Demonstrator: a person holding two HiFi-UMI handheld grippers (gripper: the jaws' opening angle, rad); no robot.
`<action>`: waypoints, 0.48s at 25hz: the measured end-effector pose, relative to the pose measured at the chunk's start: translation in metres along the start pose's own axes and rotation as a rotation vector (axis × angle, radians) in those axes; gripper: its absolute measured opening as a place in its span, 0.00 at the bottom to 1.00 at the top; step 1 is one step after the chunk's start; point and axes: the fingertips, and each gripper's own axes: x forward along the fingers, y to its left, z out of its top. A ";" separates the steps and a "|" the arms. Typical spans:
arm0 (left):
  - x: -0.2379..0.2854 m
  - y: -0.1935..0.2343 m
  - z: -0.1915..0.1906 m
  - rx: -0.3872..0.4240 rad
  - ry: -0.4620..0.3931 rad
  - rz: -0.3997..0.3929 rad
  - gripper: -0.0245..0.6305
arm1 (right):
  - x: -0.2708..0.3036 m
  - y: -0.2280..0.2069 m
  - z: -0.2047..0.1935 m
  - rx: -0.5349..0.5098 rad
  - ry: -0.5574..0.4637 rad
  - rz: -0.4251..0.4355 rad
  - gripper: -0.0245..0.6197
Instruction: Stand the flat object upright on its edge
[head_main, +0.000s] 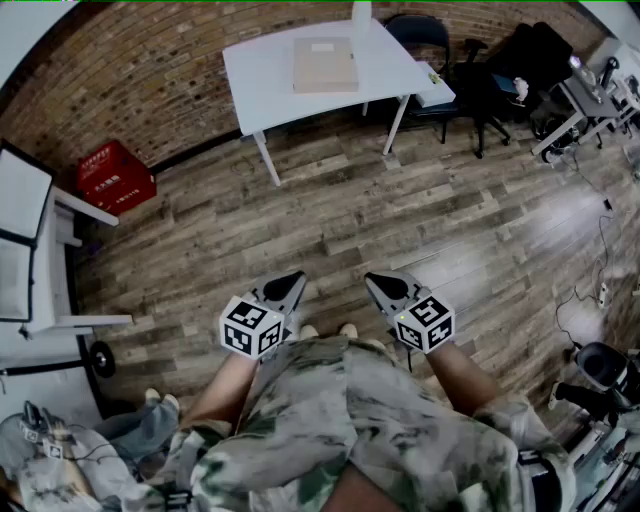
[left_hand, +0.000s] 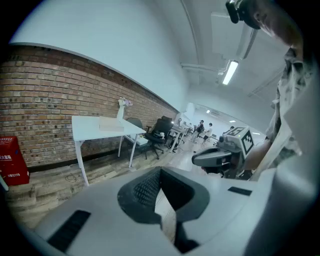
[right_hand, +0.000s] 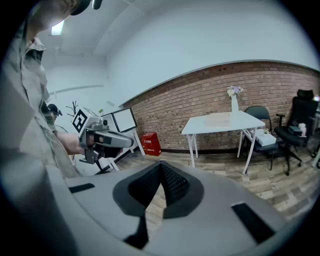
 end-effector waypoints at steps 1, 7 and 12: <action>0.003 -0.002 0.002 0.004 0.001 0.005 0.07 | -0.002 -0.004 0.001 -0.003 -0.004 0.003 0.07; 0.025 -0.019 0.006 0.029 0.003 0.030 0.07 | -0.020 -0.027 -0.004 -0.002 -0.022 0.018 0.07; 0.040 -0.027 0.008 0.013 -0.013 0.050 0.07 | -0.026 -0.048 -0.014 0.006 -0.029 0.031 0.07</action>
